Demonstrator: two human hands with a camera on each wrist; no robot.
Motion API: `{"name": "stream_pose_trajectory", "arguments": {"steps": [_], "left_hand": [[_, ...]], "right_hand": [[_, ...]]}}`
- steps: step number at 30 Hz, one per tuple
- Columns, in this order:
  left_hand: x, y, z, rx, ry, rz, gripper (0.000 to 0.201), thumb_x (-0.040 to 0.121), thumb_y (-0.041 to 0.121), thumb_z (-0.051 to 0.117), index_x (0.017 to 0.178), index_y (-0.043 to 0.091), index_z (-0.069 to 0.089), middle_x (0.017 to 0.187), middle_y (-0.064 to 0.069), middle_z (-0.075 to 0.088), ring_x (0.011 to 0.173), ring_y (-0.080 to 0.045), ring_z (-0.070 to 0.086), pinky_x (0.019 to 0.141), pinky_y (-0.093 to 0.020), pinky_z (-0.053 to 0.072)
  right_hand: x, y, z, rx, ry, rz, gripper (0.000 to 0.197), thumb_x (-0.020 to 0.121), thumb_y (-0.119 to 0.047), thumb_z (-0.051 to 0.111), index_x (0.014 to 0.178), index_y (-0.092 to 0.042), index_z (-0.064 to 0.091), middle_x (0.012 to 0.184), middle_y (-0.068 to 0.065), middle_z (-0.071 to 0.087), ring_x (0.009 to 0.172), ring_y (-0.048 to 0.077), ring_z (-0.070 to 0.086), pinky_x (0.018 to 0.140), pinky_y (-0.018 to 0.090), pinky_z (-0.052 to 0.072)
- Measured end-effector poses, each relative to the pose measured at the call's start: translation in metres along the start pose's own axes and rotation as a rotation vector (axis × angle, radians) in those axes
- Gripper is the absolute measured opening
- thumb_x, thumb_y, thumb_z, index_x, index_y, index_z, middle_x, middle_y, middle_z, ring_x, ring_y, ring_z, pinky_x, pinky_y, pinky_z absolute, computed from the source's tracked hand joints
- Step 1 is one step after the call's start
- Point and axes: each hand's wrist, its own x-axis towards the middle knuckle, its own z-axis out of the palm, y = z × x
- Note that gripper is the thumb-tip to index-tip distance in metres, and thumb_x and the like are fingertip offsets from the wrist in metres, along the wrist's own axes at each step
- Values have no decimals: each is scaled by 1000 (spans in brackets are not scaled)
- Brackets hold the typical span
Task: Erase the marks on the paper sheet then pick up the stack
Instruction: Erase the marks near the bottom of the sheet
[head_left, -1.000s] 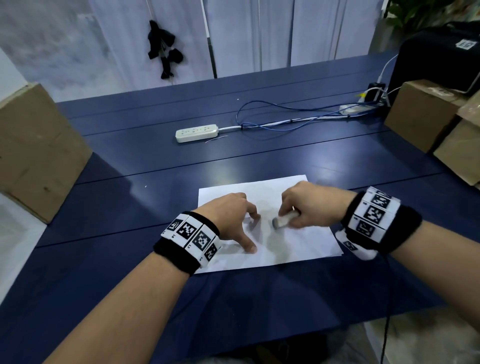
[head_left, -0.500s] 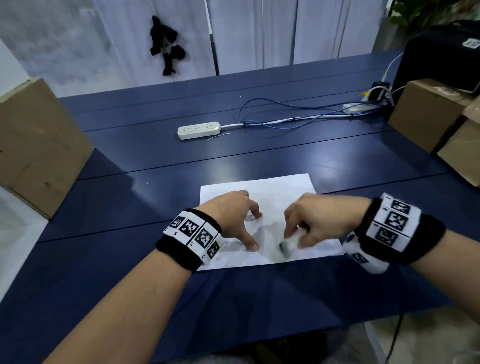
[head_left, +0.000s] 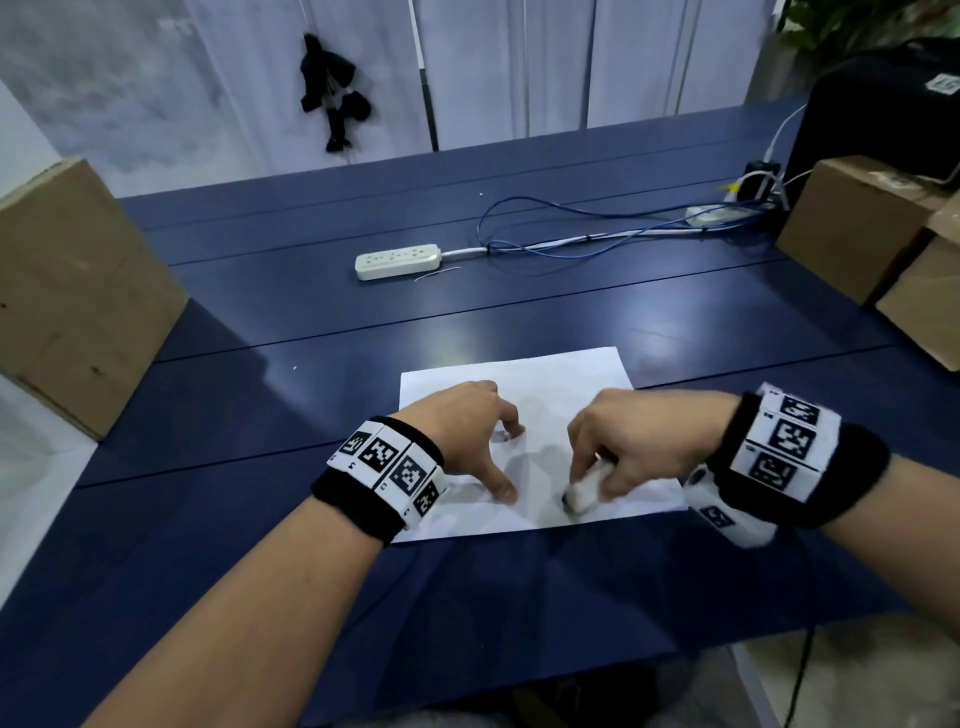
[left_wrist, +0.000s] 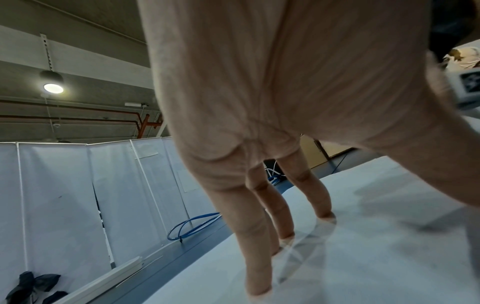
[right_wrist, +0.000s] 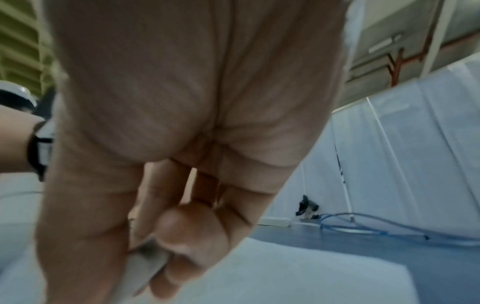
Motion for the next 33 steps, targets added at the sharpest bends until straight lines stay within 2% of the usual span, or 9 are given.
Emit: {"name": "stream_pose_trajectory", "arguments": {"steps": [4,6,10,12,18,23,27,29,33], "left_hand": [[-1,0,0,2,2,8,79,59,60,88,128,33,61,109,9,45,97,-13,45,79,-30,41],[-1,-1,0,2,4,6,79,59,61,88,128,34,60,109,8,45,97,-13,45,78,-30,40],[0,-1,0,4,4,9,79,58,62,88,127,34,62,110,8,47,102,-14,49,80,-31,43],[0,0,1,7,3,8,78,58,62,87,126,34,62,110,8,47,102,-14,49,79,-31,42],[-1,0,0,0,4,5,78,60,60,88,128,33,61,109,9,45,100,-13,47,78,-30,39],[1,1,0,8,7,12,78,59,60,88,127,33,62,111,8,46,104,-15,50,79,-30,41],[0,1,-1,14,9,8,78,58,61,88,127,33,62,111,8,47,107,-16,51,79,-30,42],[-1,1,-1,11,8,5,78,59,61,88,127,33,61,111,8,46,104,-15,49,78,-30,41],[0,0,-1,-5,5,3,78,59,60,88,127,33,61,112,8,46,99,-12,45,79,-30,40]], "right_hand": [[12,26,-17,-2,214,229,40,70,-50,60,94,-22,78,87,-2,72,80,18,64,78,38,57],[12,31,-17,-10,240,249,45,69,-53,56,93,-21,78,87,0,72,84,21,66,76,35,56],[-5,0,-5,42,38,62,31,76,-26,75,106,-24,77,99,-8,69,72,-1,52,74,19,45],[-5,-4,0,49,-12,28,31,75,-28,76,106,-26,77,97,-9,68,71,-1,50,75,22,48],[9,30,-13,17,295,257,23,79,-36,66,91,-19,77,87,0,72,86,21,65,76,37,56],[-10,-6,2,66,-9,49,32,76,-28,75,108,-25,76,99,-7,71,74,2,51,75,21,48],[2,11,-8,12,188,176,27,80,-28,71,105,-21,75,100,-3,72,89,14,62,81,30,53],[7,23,-15,-4,281,275,24,82,-38,68,95,-20,75,93,0,72,89,22,65,74,34,56],[-3,8,-7,37,159,159,27,75,-33,70,99,-22,74,95,-4,72,85,13,62,79,30,54]]}}
